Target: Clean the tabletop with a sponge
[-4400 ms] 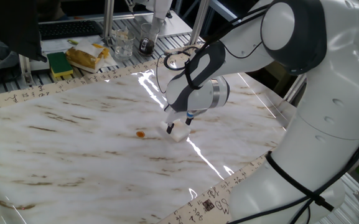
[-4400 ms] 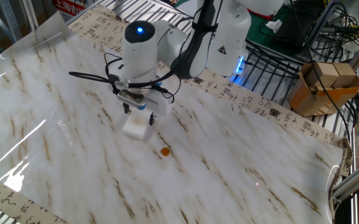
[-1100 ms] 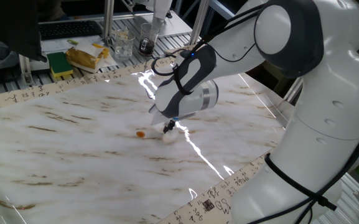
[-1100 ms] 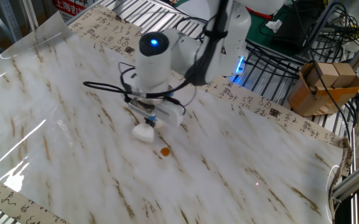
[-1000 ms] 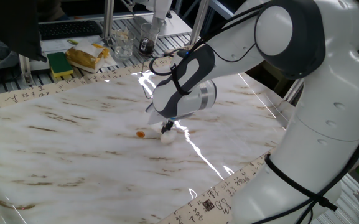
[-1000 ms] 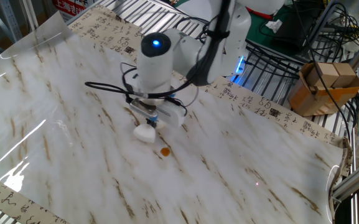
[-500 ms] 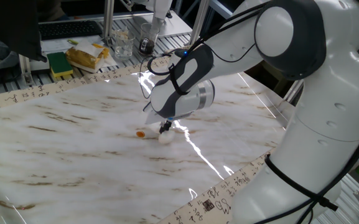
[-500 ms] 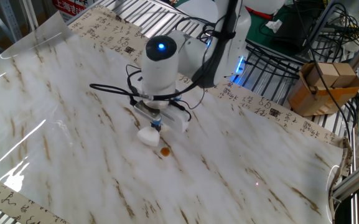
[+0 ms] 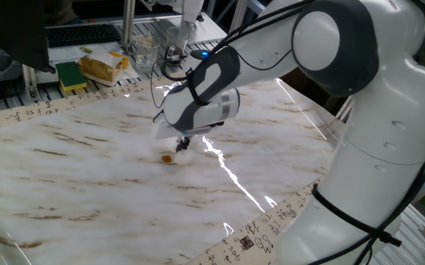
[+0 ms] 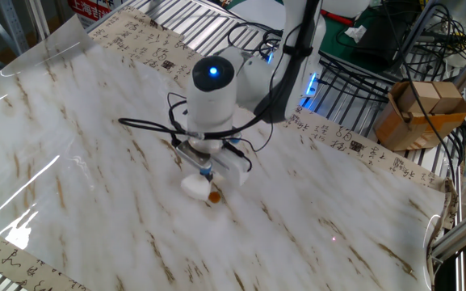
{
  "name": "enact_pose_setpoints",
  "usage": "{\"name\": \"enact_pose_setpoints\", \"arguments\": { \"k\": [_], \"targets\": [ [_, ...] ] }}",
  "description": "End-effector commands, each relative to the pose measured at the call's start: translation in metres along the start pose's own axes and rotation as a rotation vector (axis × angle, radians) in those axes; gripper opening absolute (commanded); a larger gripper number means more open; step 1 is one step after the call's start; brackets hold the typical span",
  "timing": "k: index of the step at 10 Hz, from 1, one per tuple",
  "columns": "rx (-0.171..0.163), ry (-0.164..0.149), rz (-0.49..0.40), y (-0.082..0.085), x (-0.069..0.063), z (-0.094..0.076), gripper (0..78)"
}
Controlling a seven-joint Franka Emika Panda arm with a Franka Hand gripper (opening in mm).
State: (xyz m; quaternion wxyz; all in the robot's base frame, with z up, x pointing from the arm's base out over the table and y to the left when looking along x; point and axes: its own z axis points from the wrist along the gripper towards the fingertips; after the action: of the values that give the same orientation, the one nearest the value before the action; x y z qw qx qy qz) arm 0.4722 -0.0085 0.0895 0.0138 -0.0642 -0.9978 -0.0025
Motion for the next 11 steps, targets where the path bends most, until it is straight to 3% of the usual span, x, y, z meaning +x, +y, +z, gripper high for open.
{"name": "enact_pose_setpoints", "arguments": {
  "k": [1,4,7,11],
  "targets": [
    [-0.004,-0.004,0.033,0.013,-0.002,0.001,1.2],
    [-0.004,-0.003,0.052,0.023,-0.003,0.003,1.2],
    [-0.008,-0.014,0.056,0.027,-0.014,0.011,1.2],
    [-0.009,-0.021,0.087,0.039,-0.013,0.017,1.2]
  ]
}}
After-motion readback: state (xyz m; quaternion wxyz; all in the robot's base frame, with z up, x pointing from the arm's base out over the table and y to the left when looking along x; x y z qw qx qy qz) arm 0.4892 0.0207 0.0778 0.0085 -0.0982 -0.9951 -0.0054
